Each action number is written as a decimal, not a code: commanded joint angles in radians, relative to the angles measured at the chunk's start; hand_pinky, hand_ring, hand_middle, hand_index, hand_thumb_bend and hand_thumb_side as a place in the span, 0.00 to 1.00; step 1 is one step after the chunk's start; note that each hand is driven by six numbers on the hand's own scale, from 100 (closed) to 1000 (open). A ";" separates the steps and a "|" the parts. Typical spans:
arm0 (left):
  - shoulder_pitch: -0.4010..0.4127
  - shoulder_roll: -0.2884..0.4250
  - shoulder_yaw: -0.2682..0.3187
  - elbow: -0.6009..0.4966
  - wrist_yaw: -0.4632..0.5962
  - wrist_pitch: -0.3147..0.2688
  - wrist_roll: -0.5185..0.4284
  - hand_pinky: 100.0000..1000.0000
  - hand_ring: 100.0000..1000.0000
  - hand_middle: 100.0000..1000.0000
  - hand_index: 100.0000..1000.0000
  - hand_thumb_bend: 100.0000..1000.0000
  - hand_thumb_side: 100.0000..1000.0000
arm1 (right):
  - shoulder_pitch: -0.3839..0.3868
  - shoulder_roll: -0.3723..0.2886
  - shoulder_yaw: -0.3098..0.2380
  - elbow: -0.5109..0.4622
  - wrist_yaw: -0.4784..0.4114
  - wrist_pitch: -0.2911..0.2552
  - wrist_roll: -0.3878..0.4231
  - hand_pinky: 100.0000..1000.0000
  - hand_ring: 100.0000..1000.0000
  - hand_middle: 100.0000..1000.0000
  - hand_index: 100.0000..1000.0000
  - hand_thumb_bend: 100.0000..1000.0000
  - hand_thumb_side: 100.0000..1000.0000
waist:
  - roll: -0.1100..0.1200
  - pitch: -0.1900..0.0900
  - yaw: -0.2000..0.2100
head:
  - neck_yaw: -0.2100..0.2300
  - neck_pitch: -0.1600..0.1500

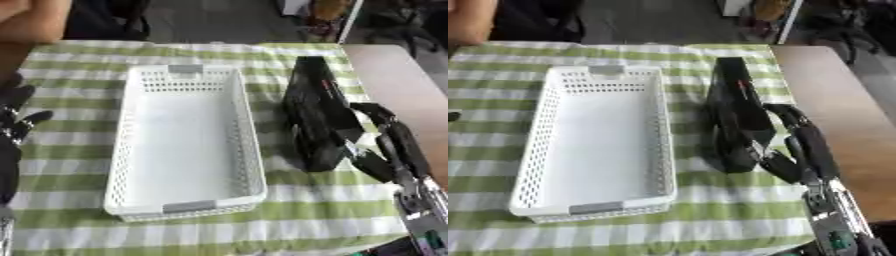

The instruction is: Pick up objects on the table and place them in the box.

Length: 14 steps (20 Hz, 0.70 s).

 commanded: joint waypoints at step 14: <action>-0.008 0.010 0.001 -0.016 0.002 -0.003 -0.002 0.76 1.00 1.00 0.81 0.06 1.00 | -0.002 -0.026 0.004 0.015 0.017 -0.009 0.015 0.90 0.83 0.78 0.88 0.61 0.99 | 0.001 -0.005 0.003 | -0.008 -0.007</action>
